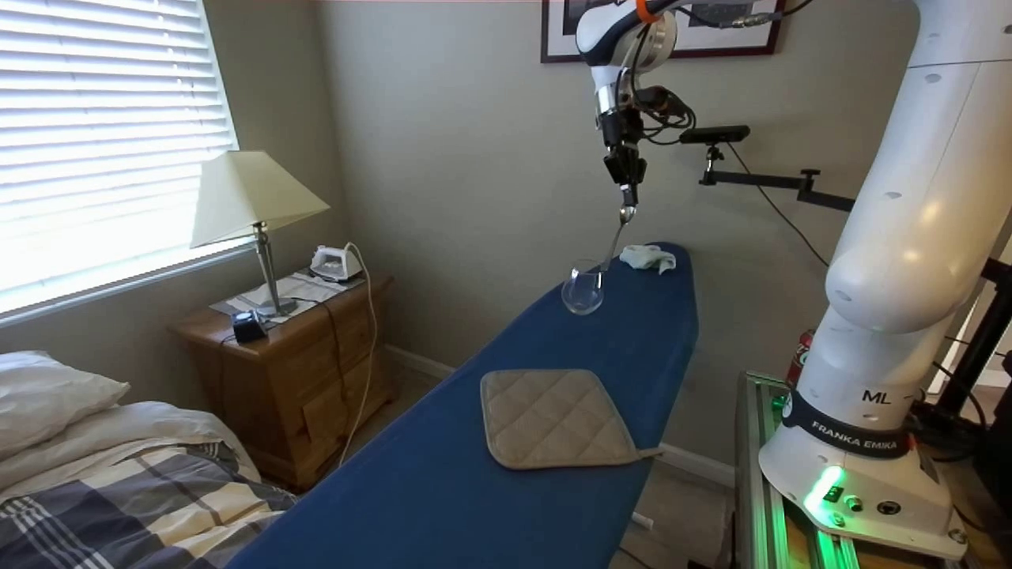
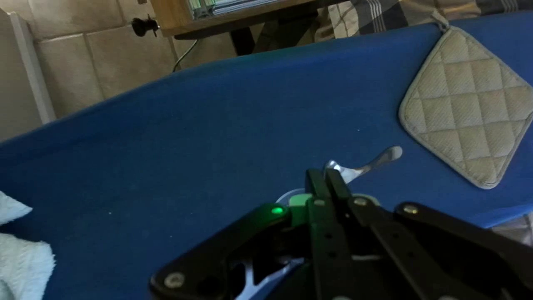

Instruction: Put the spoon in the glass.

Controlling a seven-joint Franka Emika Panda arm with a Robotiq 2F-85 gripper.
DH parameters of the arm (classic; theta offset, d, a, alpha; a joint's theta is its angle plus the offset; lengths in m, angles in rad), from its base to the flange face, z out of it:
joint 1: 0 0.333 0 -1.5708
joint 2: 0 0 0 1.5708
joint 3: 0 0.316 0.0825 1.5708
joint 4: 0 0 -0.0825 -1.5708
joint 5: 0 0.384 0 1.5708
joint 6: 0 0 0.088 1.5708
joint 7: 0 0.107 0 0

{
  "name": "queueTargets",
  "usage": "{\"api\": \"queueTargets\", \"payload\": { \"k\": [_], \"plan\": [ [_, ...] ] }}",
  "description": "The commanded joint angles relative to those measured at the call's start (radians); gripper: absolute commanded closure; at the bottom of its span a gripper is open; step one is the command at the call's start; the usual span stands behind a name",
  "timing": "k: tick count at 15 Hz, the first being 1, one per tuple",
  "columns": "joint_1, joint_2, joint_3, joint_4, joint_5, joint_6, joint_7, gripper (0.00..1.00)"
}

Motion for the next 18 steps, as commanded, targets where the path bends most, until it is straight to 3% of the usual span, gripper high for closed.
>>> {"api": "queueTargets", "payload": {
  "k": [1, 18],
  "plan": [
    [0.016, 0.017, -0.021, 0.062, -0.045, -0.034, 0.066, 0.99],
    [-0.001, 0.177, -0.04, 0.191, -0.047, 0.02, 0.204, 0.99]
  ]
}}
